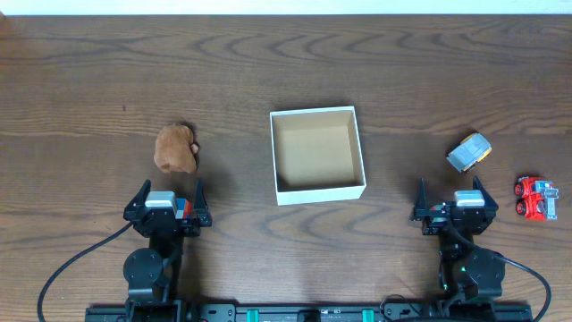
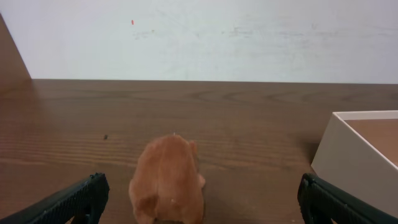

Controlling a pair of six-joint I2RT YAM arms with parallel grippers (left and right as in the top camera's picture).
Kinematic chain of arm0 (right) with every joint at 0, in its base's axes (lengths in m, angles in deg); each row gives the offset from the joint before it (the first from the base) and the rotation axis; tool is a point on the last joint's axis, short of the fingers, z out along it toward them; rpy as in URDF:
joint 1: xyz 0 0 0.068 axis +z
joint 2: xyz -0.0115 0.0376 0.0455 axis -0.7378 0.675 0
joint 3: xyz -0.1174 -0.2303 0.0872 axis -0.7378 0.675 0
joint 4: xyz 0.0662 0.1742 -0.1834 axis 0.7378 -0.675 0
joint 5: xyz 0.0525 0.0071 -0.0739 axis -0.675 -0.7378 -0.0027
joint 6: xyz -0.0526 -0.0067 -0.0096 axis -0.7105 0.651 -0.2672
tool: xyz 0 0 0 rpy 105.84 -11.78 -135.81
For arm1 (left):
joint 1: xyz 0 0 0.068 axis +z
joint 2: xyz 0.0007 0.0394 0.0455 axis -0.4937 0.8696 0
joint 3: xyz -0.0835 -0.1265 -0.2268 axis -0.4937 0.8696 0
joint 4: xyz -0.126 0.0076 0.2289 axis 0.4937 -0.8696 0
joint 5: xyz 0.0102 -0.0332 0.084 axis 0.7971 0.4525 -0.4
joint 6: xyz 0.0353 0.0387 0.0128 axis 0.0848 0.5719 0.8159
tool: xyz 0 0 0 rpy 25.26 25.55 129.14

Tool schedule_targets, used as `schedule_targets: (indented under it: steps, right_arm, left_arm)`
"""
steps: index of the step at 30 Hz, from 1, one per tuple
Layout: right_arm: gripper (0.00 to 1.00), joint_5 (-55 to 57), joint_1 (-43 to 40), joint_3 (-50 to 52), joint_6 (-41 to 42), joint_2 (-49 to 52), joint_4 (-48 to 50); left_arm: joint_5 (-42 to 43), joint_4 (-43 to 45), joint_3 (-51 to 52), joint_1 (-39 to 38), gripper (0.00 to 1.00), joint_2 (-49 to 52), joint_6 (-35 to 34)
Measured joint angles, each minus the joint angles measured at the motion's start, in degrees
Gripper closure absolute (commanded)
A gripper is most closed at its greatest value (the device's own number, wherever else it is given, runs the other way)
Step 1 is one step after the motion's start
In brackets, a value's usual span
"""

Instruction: Pack container

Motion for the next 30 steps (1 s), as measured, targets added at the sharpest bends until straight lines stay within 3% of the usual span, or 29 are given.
schedule_targets:
  steps: [30]
  right_arm:
    - [0.01,0.0,0.0,0.0,0.4,0.0,0.2]
  left_arm:
    - [0.0,0.0,0.0,0.0,0.02,0.0,0.0]
